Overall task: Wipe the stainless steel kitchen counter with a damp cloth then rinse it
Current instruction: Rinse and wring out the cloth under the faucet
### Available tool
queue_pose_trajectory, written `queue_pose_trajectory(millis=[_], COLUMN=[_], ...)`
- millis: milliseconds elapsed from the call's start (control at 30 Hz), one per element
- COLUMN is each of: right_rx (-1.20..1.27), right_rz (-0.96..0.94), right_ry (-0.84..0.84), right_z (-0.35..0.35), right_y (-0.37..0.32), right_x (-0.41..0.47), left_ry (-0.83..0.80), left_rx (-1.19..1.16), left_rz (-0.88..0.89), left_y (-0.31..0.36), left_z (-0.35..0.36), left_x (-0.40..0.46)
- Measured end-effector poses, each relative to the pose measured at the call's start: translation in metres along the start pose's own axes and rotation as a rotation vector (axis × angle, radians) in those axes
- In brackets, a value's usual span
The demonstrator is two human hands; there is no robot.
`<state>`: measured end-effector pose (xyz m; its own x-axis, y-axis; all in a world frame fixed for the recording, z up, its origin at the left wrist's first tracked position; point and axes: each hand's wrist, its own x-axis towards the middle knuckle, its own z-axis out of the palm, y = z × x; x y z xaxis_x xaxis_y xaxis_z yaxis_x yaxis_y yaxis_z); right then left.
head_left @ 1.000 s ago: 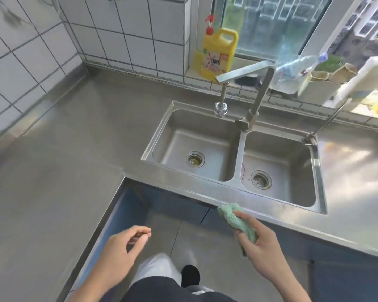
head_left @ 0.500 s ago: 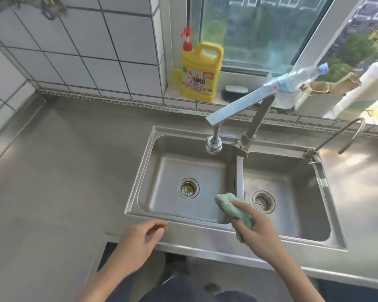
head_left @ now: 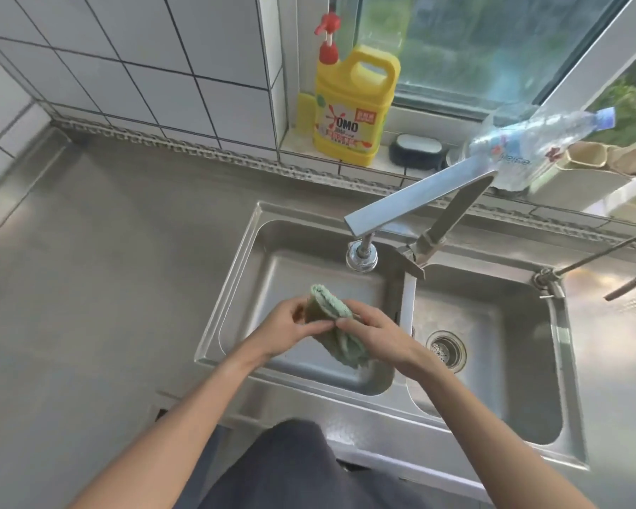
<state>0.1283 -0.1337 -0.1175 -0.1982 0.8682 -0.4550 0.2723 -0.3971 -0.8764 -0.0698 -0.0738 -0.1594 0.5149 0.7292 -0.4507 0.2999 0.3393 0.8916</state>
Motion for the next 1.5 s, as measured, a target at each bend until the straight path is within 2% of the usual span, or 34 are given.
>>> queue_pose_trajectory(millis=[133,267,300,367,433,467,700,900,1233,1400,1500], right_rx=[-0.285,-0.711,-0.795,-0.886,-0.879,-0.862,-0.933,-0.978,-0.895,-0.829,-0.671], right_rz=[0.021,0.033,0.079,0.258,0.405,0.422,0.316,0.315,0.349,0.207,0.255], right_ry=[0.284,0.641,0.654,0.551,0.417,0.392,0.497,0.486,0.478,0.748,0.625], right_z=[-0.047,-0.105,-0.114,-0.123,-0.124,-0.124,-0.119,-0.111,-0.108,-0.087,-0.067], right_y=[0.02,0.034,0.035,0.039,0.045,0.049,0.072,0.077,0.067,0.056,0.061], right_x=[0.015,0.032,0.039,0.054,0.068,0.073,0.084,0.092,0.091,0.065,0.066], left_ry=[0.157,0.296,0.319,0.359,0.391,0.401,0.335,0.287,0.257,0.263,0.218], left_rx=[-0.2,-0.373,-0.405,-0.469,-0.544,-0.579,-0.678,-0.664,-0.615,-0.638,-0.606], left_rz=[-0.079,-0.214,-0.242,-0.295,-0.342,-0.363,-0.404,-0.431,-0.479,-0.495,-0.515], left_y=[-0.005,-0.005,-0.006,-0.008,-0.01,-0.011,-0.008,-0.004,-0.006,-0.008,-0.007], left_z=[0.019,0.024,0.025,0.028,0.03,0.031,0.036,0.045,0.049,0.046,0.043], left_x=[0.016,0.032,0.035,0.043,0.05,0.053,0.077,0.093,0.107,0.107,0.109])
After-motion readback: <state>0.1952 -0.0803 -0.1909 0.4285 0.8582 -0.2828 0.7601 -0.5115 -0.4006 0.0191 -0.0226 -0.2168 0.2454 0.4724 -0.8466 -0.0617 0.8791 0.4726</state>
